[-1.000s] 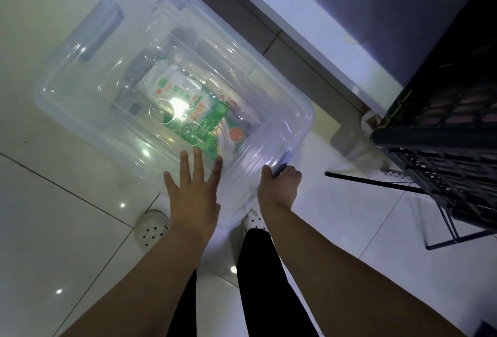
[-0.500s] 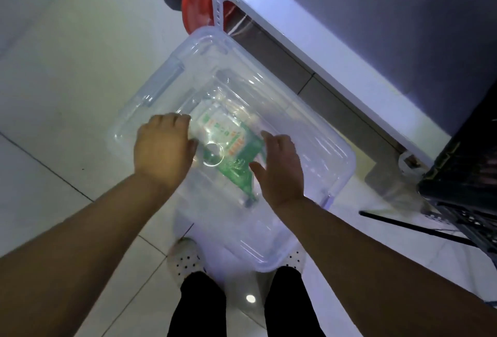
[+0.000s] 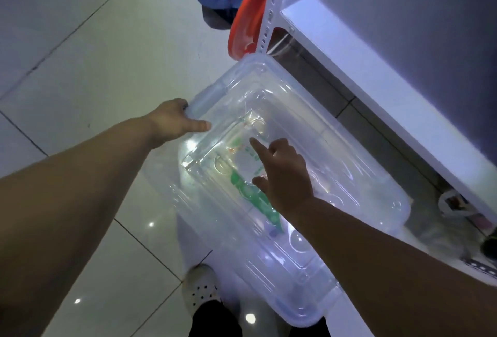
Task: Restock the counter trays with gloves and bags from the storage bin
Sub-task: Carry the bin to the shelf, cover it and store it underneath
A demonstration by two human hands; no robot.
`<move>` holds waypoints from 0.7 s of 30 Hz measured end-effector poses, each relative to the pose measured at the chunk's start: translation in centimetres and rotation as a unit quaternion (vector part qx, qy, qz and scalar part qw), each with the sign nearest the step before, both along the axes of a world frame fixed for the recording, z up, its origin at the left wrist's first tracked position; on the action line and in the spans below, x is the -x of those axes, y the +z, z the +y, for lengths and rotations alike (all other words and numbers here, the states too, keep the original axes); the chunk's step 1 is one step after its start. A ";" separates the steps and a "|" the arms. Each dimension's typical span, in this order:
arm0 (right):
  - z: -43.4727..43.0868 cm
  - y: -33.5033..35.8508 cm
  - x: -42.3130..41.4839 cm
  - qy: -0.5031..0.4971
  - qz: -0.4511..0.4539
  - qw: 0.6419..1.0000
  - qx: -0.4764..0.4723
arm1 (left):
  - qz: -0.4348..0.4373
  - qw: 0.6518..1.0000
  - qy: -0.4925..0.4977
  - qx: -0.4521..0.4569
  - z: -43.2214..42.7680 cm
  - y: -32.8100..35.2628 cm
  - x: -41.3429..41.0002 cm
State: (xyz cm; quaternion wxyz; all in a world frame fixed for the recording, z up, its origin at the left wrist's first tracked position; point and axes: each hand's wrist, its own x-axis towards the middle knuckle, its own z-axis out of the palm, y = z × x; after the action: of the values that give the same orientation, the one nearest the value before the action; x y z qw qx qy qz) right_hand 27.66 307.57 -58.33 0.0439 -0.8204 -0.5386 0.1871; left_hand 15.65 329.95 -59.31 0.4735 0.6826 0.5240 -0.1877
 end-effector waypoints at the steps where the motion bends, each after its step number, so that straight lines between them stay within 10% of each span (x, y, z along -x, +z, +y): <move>1: -0.1 0.0 0.1 -0.002 -0.002 1.000 -0.007 | 0.008 0.999 -0.019 -0.047 0.0 0.1 -0.2; 16: -0.8 0.8 -2.0 0.018 0.058 0.997 -0.049 | 0.009 0.943 0.022 -0.332 -6.8 0.9 1.2; 21: -6.0 1.4 -8.2 -0.088 -0.092 0.991 -0.032 | 0.072 0.924 0.185 -0.325 -15.3 2.3 4.3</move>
State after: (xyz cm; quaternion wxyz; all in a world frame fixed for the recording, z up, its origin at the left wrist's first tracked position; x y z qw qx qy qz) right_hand 35.83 301.56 -56.94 0.0371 -0.8766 -0.4715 0.0889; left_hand 11.37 314.65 -57.06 0.2127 0.6744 0.7062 0.0353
